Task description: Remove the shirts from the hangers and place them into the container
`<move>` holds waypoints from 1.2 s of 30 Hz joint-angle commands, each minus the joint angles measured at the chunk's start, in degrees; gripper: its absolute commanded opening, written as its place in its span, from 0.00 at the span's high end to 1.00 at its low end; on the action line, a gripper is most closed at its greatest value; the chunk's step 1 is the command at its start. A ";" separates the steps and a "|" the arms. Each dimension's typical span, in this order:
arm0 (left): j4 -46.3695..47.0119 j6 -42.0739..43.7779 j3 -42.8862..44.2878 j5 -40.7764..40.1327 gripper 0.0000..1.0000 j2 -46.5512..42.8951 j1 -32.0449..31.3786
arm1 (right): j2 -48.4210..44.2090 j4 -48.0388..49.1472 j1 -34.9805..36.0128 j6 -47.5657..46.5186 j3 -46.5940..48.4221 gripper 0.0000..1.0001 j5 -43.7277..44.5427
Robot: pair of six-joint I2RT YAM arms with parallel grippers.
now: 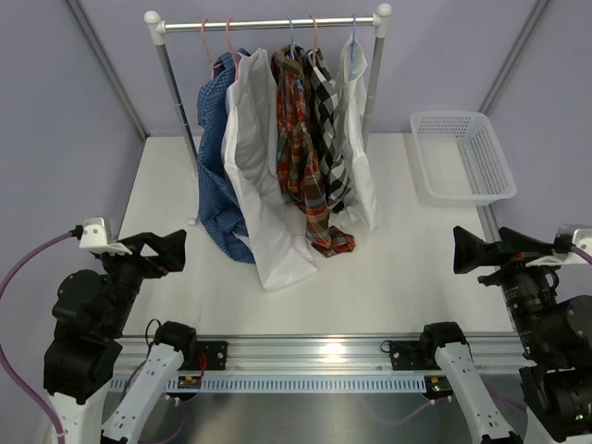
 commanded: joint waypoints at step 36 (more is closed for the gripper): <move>1.17 -4.63 -1.55 4.32 0.01 7.00 -0.18 | 74.18 16.73 16.70 2.63 40.79 0.21 10.66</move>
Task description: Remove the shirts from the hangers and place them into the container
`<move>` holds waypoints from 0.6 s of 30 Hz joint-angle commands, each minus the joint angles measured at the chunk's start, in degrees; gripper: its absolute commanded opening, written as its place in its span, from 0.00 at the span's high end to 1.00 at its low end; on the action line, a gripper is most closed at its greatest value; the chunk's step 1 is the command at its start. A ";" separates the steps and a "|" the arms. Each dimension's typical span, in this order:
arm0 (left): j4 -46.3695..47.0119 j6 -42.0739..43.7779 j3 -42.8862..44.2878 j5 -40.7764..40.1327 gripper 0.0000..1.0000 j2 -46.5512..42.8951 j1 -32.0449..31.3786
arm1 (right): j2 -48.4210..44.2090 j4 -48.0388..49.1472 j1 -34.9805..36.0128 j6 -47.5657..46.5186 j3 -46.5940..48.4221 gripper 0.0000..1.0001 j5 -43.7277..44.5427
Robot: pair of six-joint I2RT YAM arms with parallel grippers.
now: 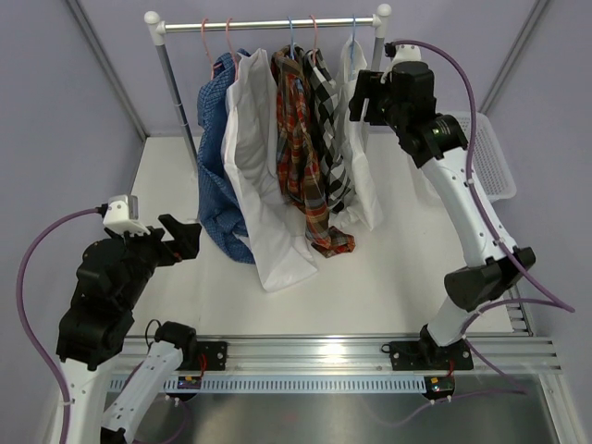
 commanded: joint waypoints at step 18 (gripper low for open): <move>1.01 -1.36 -2.04 2.60 0.01 -1.82 -0.18 | 8.45 5.88 0.86 -2.70 7.37 0.91 5.40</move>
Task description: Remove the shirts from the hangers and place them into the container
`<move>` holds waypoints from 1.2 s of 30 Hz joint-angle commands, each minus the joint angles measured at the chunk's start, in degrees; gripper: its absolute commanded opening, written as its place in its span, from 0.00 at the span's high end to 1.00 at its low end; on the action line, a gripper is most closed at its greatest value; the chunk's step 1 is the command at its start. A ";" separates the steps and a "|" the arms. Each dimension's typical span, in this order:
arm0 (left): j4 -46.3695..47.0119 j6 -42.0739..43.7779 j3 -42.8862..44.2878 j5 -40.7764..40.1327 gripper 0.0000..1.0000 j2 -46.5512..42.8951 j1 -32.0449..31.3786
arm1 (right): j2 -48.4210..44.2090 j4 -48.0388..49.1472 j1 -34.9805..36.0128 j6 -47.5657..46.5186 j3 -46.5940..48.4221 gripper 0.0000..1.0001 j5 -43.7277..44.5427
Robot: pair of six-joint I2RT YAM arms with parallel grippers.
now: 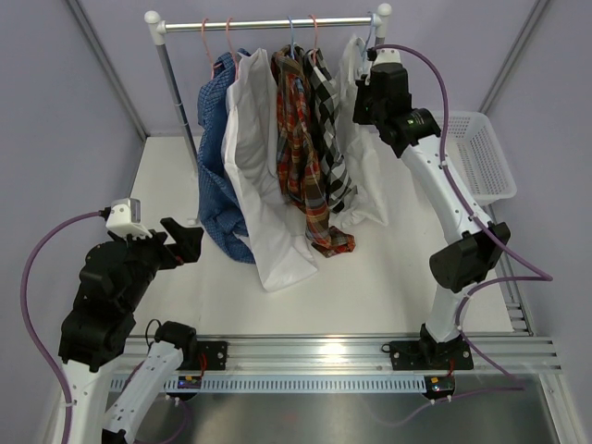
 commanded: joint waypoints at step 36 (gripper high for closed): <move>2.07 3.09 19.15 10.31 0.01 17.58 -0.27 | -44.95 -23.60 0.68 -9.17 14.50 1.00 -19.66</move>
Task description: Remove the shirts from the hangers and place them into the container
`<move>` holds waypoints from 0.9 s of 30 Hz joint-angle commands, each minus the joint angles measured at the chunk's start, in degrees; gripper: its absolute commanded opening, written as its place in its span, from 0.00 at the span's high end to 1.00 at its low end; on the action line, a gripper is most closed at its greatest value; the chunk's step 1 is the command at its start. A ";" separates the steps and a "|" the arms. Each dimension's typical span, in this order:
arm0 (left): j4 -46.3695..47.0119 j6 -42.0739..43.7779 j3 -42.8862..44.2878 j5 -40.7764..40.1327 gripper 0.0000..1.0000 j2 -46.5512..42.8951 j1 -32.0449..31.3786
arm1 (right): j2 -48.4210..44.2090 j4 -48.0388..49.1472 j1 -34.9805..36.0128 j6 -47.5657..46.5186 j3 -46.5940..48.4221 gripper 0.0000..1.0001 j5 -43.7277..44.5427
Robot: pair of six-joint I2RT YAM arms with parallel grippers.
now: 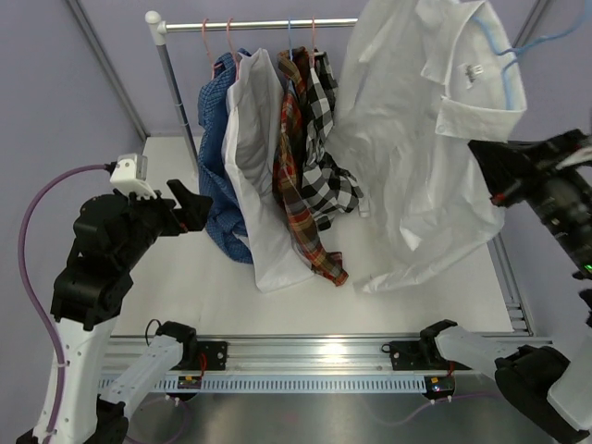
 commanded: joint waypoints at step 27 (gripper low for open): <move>8.95 2.84 28.50 -8.33 0.01 26.50 -35.85 | -22.81 15.97 0.40 2.37 -60.43 1.00 -32.71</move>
